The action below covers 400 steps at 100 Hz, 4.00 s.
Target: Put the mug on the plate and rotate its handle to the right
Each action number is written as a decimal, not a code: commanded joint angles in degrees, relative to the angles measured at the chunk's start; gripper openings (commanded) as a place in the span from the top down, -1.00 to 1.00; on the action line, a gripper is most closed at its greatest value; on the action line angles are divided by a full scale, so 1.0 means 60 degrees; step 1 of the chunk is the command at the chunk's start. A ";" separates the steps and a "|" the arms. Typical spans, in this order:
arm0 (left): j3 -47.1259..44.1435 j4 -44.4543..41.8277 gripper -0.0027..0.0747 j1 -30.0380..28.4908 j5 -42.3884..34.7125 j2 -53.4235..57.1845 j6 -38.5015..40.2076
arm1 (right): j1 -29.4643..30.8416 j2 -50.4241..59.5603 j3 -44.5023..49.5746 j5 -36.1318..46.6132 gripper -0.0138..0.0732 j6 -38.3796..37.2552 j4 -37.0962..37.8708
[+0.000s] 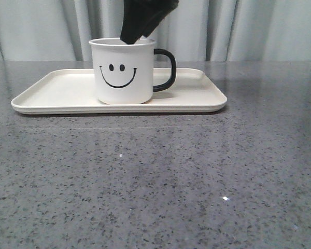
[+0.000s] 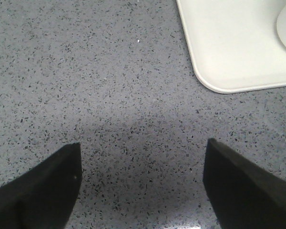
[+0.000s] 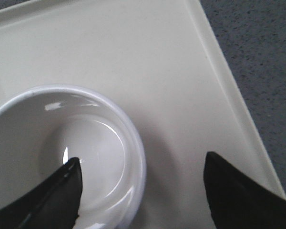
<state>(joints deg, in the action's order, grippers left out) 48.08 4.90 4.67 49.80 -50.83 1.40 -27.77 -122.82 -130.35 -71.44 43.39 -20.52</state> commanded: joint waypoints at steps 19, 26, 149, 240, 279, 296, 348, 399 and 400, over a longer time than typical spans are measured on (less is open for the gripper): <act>0.0262 0.0112 -0.40 -0.0009 -0.0569 0.0096 0.0096 | 0.0337 0.2087 -0.0289 -0.0354 -0.54 -0.1431 0.0506; 0.0262 0.0112 -0.40 -0.0009 -0.0569 0.0096 0.0096 | 0.0559 0.2565 -0.0280 -0.0103 -0.54 -0.1930 0.0506; 0.0262 0.0112 -0.40 -0.0009 -0.0569 0.0096 0.0096 | 0.1160 1.2889 1.3733 0.5363 -0.54 -0.8262 0.6121; 0.0262 0.0112 0.98 -0.0009 -0.0875 0.0096 0.0096 | 0.1160 1.3865 1.5180 0.6680 0.83 -0.9832 0.6798; 0.0262 0.0112 0.98 -0.0009 -0.0875 0.0096 0.0096 | 0.1160 1.3865 1.5180 0.6680 0.83 -0.9832 0.6798; 0.0262 0.0112 0.98 -0.0009 -0.0875 0.0096 0.0096 | 0.1160 1.3865 1.5180 0.6680 0.83 -0.9832 0.6798; -0.2631 -0.0225 0.98 0.0039 -0.6468 0.2077 0.0096 | 0.1160 1.3865 1.5180 0.6680 0.83 -0.9832 0.6798; -0.8080 -0.0375 0.98 0.0039 -0.8998 0.6847 0.0096 | 0.1160 1.3865 1.5180 0.6672 0.83 -0.9832 0.6798; -0.8080 -0.0390 0.98 0.0039 -0.8925 0.6963 0.0096 | 0.1160 1.3865 1.5180 0.6672 0.83 -0.9832 0.6798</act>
<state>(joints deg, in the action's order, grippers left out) -0.15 2.92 4.67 -1.57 -12.62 1.40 -21.25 -39.99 -37.78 -35.36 -15.55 18.58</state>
